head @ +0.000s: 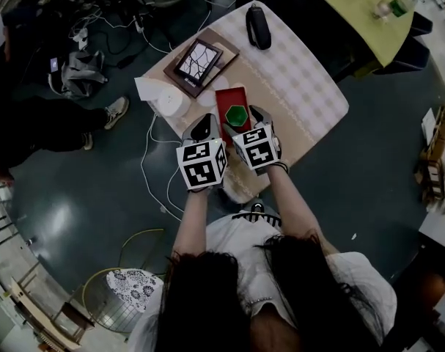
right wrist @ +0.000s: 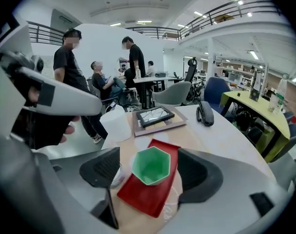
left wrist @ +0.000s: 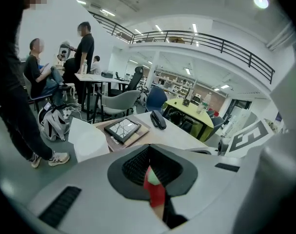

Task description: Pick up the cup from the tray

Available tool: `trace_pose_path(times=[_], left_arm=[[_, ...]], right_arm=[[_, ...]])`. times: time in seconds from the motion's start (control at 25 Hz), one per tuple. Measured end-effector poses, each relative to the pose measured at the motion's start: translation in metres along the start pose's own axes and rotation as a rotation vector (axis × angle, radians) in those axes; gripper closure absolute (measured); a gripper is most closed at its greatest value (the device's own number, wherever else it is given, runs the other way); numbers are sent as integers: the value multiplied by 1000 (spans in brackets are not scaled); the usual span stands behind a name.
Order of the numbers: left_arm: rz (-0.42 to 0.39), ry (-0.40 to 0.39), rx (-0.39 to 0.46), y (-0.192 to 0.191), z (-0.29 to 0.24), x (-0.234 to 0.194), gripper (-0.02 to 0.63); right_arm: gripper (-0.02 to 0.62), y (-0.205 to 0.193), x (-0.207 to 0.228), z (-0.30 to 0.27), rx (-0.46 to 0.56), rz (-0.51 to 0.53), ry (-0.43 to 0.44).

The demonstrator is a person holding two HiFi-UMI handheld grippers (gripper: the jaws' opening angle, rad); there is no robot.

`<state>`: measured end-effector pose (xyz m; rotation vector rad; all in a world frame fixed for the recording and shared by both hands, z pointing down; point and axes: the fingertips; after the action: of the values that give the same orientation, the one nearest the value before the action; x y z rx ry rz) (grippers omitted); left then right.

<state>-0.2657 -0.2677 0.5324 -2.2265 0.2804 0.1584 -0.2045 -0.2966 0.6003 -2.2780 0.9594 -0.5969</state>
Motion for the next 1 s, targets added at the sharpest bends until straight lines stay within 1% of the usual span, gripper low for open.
trace_pose_path(times=[0.24, 0.48, 0.64, 1.0], left_arm=[[-7, -20, -32, -1, -20, -12, 597], [-31, -48, -79, -11, -33, -14, 597], [-33, -57, -86, -10, -40, -13, 597], [-42, -77, -82, -7, -43, -5, 597]], right_arm=[[241, -9, 8, -30, -57, -18, -38], [241, -22, 9, -43, -125, -24, -57], [242, -23, 16, -47, -130, -17, -105], [258, -24, 15, -43, -150, -19, -99]])
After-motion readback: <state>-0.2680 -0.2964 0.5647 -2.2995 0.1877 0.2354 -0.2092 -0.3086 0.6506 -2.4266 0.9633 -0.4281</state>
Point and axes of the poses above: the fingertips, and each gripper's own axes: z backward along the fingers, x to its right, y out of its top, and after that the axes turned 6 degrees about -z, right-handed
